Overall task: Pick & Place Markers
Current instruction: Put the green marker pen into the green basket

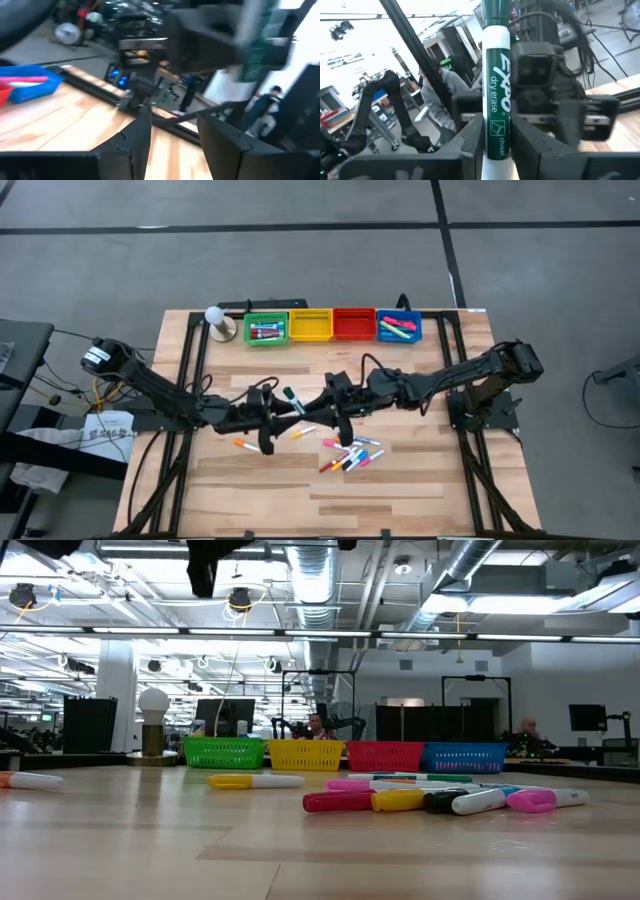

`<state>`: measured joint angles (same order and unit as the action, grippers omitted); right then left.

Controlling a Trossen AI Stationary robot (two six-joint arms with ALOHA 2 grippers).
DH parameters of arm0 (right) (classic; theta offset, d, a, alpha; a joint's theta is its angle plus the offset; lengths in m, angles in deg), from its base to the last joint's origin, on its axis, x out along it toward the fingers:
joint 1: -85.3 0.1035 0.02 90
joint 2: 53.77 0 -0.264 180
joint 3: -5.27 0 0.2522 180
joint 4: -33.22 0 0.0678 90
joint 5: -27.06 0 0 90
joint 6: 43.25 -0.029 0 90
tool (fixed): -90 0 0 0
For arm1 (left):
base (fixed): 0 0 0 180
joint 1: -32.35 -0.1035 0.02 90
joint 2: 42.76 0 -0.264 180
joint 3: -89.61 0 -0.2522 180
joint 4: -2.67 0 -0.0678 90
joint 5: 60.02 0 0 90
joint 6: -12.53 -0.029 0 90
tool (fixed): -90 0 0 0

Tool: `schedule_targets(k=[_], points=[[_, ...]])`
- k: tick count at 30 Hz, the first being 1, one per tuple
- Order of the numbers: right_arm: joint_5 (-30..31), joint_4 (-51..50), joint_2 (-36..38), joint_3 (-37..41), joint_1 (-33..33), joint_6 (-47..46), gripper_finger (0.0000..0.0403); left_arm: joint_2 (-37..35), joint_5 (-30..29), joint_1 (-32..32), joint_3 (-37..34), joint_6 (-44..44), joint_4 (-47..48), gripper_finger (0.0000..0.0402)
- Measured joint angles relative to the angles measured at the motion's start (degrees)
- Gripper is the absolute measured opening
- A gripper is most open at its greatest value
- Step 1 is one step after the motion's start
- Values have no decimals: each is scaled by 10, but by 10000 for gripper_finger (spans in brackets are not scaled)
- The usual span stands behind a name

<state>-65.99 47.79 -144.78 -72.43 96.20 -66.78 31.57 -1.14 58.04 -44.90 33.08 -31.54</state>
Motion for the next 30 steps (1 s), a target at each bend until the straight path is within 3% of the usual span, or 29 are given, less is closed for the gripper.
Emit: schedule_targets(k=[4,13,19,23,30], points=[[-5,3,0,0,0,-15,66,-17,44,12,0,-51,4,159],[-24,7,0,0,24,-30,66,-103,46,33,0,-117,-1,159],[5,-34,-2,0,29,-30,66,-66,46,28,0,-88,-6,159],[25,-71,-2,0,25,-30,66,-38,61,28,0,-83,-64,159],[31,-73,-2,0,25,-30,66,-30,72,28,0,-83,-81,159]])
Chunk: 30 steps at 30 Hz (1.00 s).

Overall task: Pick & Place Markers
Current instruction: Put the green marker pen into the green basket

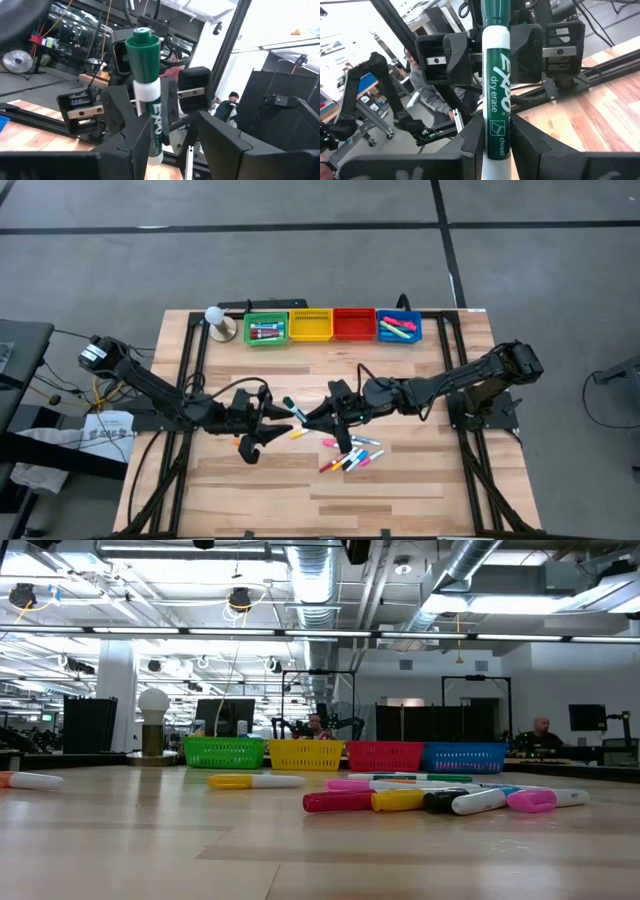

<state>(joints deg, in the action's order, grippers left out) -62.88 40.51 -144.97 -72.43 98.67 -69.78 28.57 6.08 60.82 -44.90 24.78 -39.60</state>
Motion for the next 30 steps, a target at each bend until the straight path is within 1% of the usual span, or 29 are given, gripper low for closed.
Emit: schedule_targets(k=[4,9,15,20,24,27,30], points=[[0,3,0,0,0,0,66,0,0,0,0,-13,0,162],[0,4,0,0,1,0,66,0,0,-11,0,-13,1,177],[0,-1,0,0,1,0,66,0,0,-24,0,16,5,202],[0,-16,0,0,-3,0,66,1,0,-34,0,28,5,212],[0,-22,0,0,-9,0,66,23,1,-50,0,85,0,210],[1,-22,0,0,-12,0,66,49,2,-58,0,111,-9,207],[0,-25,0,0,-16,0,66,75,2,-61,0,123,-49,207]])
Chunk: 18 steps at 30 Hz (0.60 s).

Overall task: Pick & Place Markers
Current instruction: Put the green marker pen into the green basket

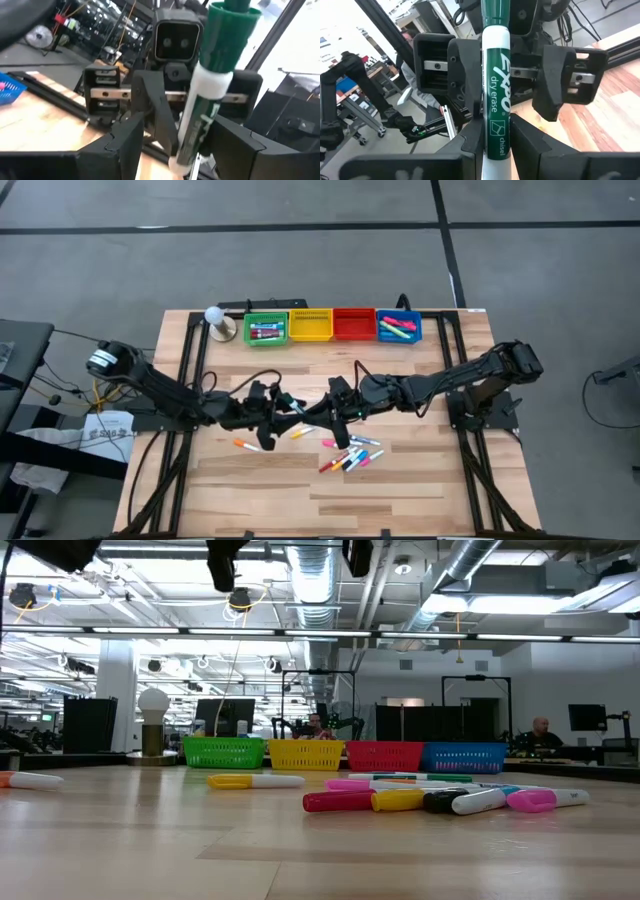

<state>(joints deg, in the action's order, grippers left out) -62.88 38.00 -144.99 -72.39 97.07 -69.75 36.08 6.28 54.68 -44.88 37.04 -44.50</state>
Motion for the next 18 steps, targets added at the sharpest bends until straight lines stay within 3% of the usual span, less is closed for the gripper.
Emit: schedule_targets(k=[5,18], points=[[0,-6,0,0,-3,0,66,29,0,0,0,-6,-92,204],[0,-17,0,0,-3,17,66,31,-31,1,0,-16,-96,167]])
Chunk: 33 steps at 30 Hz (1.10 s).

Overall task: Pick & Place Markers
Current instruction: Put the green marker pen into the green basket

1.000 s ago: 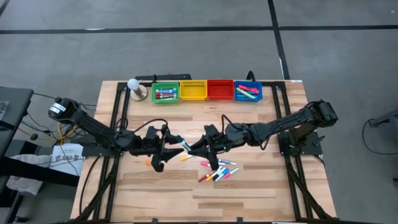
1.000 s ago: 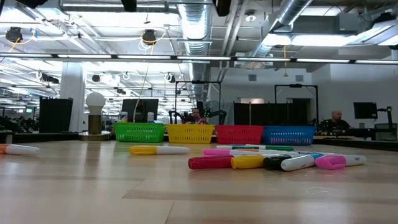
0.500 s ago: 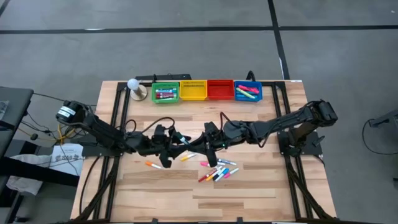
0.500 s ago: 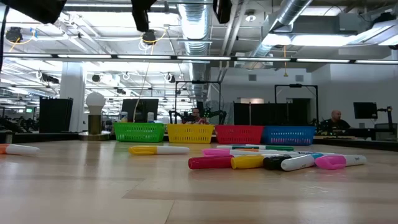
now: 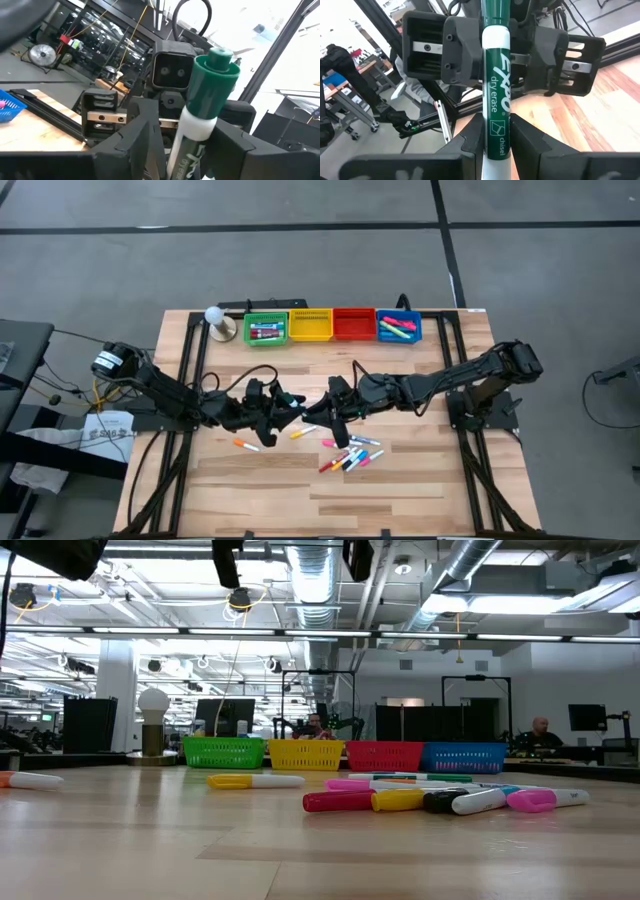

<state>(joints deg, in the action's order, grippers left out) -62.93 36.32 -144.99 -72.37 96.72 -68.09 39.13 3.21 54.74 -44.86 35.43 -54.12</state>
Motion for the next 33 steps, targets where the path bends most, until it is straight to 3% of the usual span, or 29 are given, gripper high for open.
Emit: schedule_targets(k=[9,14,22,27,33], points=[[4,-17,0,0,0,22,67,0,-2,0,0,-6,25,68],[4,-21,0,0,4,44,89,-2,2,0,0,-1,28,65],[32,-48,0,0,20,62,184,-3,2,0,0,1,28,93],[36,-55,0,0,24,56,227,-4,21,0,0,2,29,64],[49,-108,0,0,23,22,230,-47,51,0,0,1,130,13]])
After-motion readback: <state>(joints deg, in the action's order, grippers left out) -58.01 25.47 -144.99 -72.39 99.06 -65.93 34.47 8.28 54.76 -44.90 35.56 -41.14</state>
